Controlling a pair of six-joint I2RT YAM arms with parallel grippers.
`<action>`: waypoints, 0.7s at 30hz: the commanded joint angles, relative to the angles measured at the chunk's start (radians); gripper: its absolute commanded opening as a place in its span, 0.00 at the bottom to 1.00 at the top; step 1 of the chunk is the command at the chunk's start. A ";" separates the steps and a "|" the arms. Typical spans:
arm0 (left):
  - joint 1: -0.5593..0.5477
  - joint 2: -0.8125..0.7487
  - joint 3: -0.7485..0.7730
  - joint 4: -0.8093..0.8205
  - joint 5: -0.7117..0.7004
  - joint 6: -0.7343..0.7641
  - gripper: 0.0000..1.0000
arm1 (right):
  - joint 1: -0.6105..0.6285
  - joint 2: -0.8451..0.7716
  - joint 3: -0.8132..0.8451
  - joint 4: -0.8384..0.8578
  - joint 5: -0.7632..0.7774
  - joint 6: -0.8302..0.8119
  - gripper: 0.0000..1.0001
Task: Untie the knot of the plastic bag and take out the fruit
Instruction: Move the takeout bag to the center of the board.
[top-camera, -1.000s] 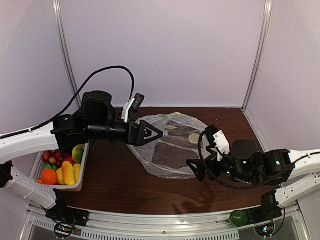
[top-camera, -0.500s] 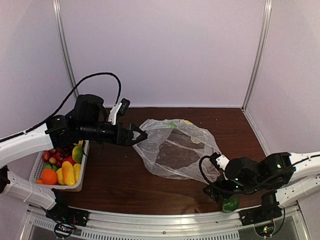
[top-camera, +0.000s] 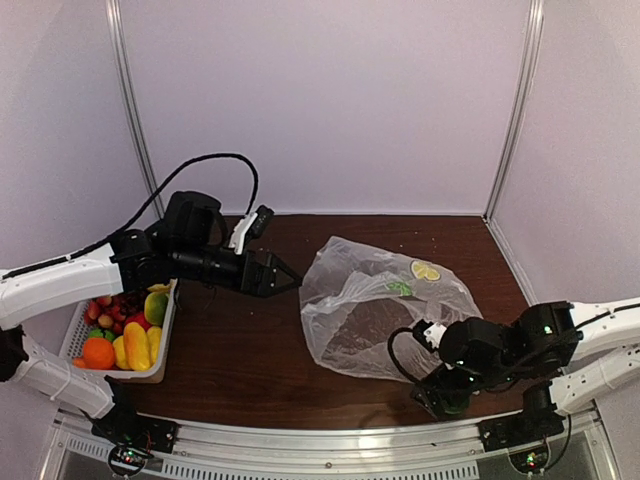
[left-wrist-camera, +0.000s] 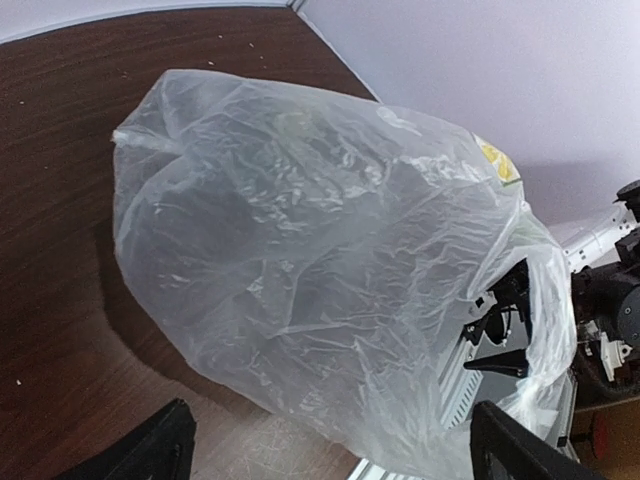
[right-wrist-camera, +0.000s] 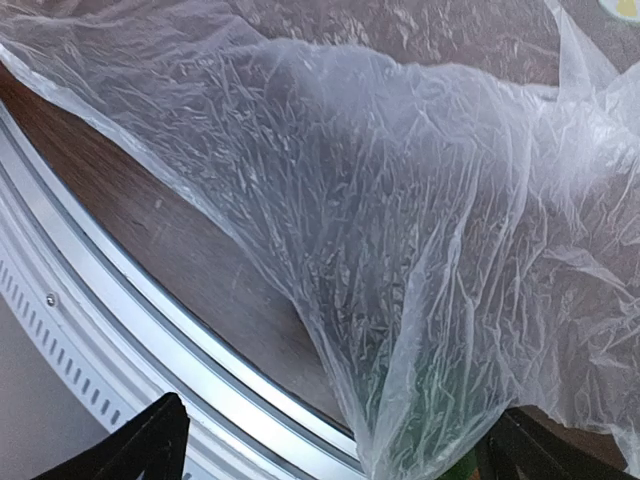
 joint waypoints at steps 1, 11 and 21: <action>0.000 0.056 -0.009 0.143 0.206 0.052 0.98 | 0.004 0.016 0.077 -0.014 0.052 -0.023 1.00; -0.053 0.141 0.051 0.045 0.222 0.172 0.98 | 0.004 0.087 0.173 -0.016 0.077 -0.074 1.00; -0.053 0.055 0.034 0.122 0.198 0.160 0.98 | -0.002 0.057 0.218 -0.014 0.087 -0.086 1.00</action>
